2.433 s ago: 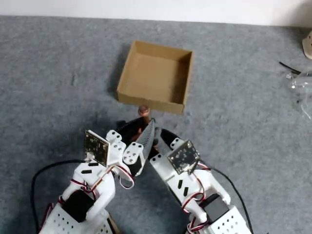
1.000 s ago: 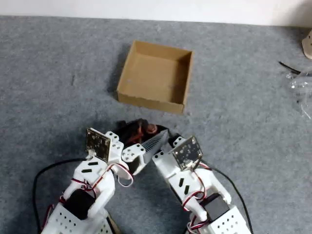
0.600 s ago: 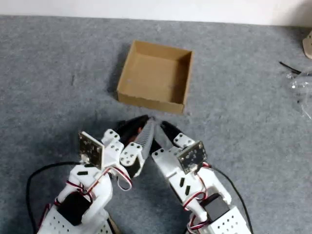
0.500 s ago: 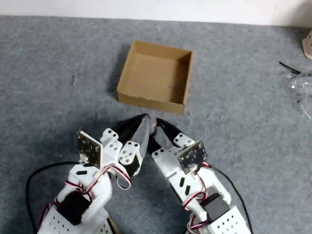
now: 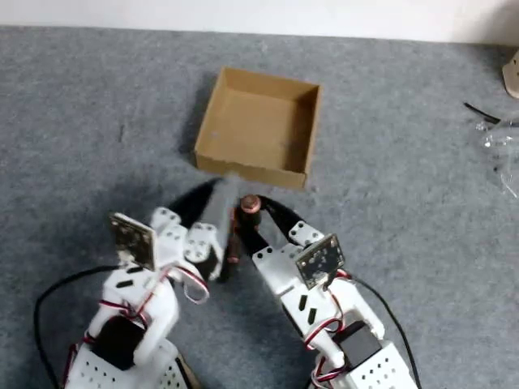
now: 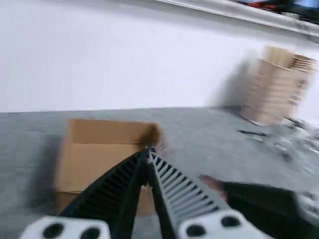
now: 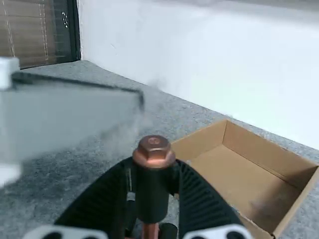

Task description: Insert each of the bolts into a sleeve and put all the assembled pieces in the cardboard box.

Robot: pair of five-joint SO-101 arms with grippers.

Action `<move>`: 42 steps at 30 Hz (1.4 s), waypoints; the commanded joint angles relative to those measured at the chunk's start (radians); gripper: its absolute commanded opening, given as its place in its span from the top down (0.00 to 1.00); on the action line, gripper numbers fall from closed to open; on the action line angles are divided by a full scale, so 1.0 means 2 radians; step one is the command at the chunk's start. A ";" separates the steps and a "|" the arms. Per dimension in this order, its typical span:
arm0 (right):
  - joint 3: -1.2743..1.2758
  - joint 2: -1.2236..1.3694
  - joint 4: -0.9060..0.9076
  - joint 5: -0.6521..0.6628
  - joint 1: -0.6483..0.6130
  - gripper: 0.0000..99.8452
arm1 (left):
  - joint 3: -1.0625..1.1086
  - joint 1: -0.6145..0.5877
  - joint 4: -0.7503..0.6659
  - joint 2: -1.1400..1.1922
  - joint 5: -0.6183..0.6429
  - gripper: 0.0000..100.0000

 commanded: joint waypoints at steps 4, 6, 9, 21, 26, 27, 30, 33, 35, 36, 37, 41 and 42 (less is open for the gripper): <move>0.043 -0.020 -0.025 -0.004 0.013 1.00 | -0.024 -0.110 0.058 -0.002 -0.010 0.99; 0.044 -0.020 -0.025 -0.005 0.013 1.00 | -0.017 -0.125 0.067 -0.001 -0.010 0.99; 0.043 -0.020 -0.023 -0.005 0.014 1.00 | -0.001 -0.135 0.066 0.000 -0.010 0.99; -0.022 -0.010 0.021 -0.006 0.046 1.00 | -0.026 -0.138 0.047 0.117 -0.012 0.99; -0.102 0.119 0.029 -0.005 0.068 1.00 | -0.082 -0.139 0.044 0.261 -0.011 0.99; -0.129 0.157 0.029 -0.005 0.069 1.00 | -0.090 -0.141 0.044 0.286 -0.012 0.99; -0.214 0.272 0.029 -0.006 0.073 1.00 | -0.109 -0.161 0.044 0.339 -0.013 0.99; -0.301 0.384 0.029 -0.006 0.073 1.00 | -0.119 -0.184 0.038 0.366 -0.011 0.99; -0.356 0.454 0.029 -0.006 0.073 1.00 | -0.112 -0.191 0.010 0.379 -0.011 0.99; -0.381 0.487 0.029 -0.006 0.073 1.00 | -0.105 -0.194 -0.003 0.382 -0.011 0.99; -0.405 0.520 0.029 -0.006 0.073 1.00 | -0.097 -0.196 -0.018 0.384 -0.011 0.99; -0.489 0.628 0.030 -0.006 0.074 1.00 | -0.071 -0.196 -0.064 0.385 -0.011 0.99; -0.508 0.651 0.031 -0.006 0.074 1.00 | -0.068 -0.196 -0.071 0.385 -0.012 0.99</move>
